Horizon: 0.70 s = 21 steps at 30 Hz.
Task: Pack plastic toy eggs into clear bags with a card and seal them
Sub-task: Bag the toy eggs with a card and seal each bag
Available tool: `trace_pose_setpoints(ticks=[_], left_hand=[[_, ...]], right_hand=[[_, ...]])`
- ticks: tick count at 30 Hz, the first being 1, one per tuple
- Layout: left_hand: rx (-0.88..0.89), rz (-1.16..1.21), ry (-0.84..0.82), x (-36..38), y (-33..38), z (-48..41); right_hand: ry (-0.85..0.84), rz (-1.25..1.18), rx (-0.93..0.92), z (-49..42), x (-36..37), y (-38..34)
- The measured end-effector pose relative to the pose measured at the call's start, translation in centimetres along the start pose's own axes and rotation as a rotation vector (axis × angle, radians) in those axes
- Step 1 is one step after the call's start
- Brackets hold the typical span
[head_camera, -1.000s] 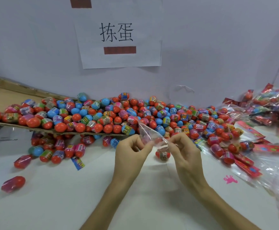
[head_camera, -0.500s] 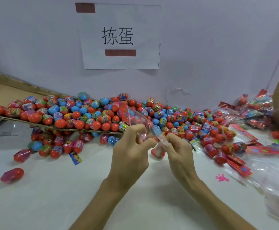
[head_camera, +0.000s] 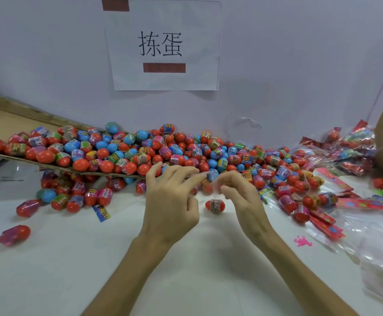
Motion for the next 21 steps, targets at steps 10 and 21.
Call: trace_pose_setpoints(ticks=[10,21], left_hand=[[-0.126,0.000,0.018,-0.5,-0.6,-0.1],[-0.126,-0.055,-0.044,0.6,0.4,0.5]], right_hand=[[0.035,0.455,-0.063,-0.1,-0.9,0.5],[0.147,0.508,-0.658,1.8,0.8,-5.0]])
Point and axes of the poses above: each hand's wrist, its own z-axis away from the middle knuckle, its own x-axis out of the palm, y = z × x, the point moved 5 cm from there along -z, towards the middle knuckle, and after that the axes turned 6 degrees about -z, right-handed, at the moved point
